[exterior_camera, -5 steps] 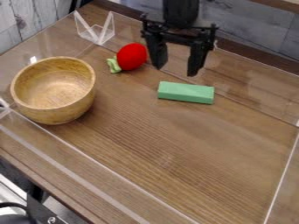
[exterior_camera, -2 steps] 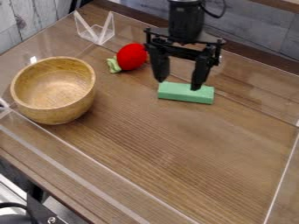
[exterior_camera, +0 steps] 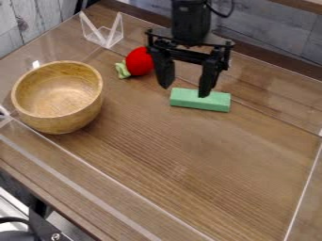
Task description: Move the red fruit to the left
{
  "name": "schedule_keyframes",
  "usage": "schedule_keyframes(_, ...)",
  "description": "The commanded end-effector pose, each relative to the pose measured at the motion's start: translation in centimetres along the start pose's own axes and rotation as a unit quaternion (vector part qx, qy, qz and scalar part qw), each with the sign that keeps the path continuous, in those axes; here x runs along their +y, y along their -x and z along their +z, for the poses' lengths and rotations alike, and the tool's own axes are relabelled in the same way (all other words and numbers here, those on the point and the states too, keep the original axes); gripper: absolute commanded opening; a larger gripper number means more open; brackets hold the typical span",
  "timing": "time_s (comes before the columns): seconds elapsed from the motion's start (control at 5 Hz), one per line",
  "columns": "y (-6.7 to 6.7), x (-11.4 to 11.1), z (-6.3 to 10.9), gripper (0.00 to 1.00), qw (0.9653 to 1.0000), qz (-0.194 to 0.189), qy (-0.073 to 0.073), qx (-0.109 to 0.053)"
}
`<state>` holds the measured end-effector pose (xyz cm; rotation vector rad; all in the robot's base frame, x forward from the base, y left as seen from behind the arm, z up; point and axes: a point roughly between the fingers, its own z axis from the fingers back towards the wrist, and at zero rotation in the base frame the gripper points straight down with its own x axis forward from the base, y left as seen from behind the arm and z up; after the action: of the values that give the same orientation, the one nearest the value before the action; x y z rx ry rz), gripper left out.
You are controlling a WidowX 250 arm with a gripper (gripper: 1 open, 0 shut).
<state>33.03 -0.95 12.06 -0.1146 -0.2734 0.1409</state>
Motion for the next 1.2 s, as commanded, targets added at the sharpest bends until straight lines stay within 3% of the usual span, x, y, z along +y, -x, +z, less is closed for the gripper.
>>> schedule_keyframes(0.0,-1.3,0.6,1.6,1.0,0.9987,-0.042,0.007,-0.028)
schedule_keyframes(0.2,-2.1,1.7,1.3,1.0,0.998,-0.057,0.005,-0.029)
schedule_keyframes(0.4,-1.7,1.7,0.8,1.0,0.998,-0.055,-0.012,-0.028)
schedule_keyframes(0.6,-0.7,0.4,1.3,1.0,0.9975,-0.064,-0.015,-0.026)
schedule_keyframes(1.0,-2.5,0.5,1.1,1.0,0.9977,-0.04,-0.02,-0.051)
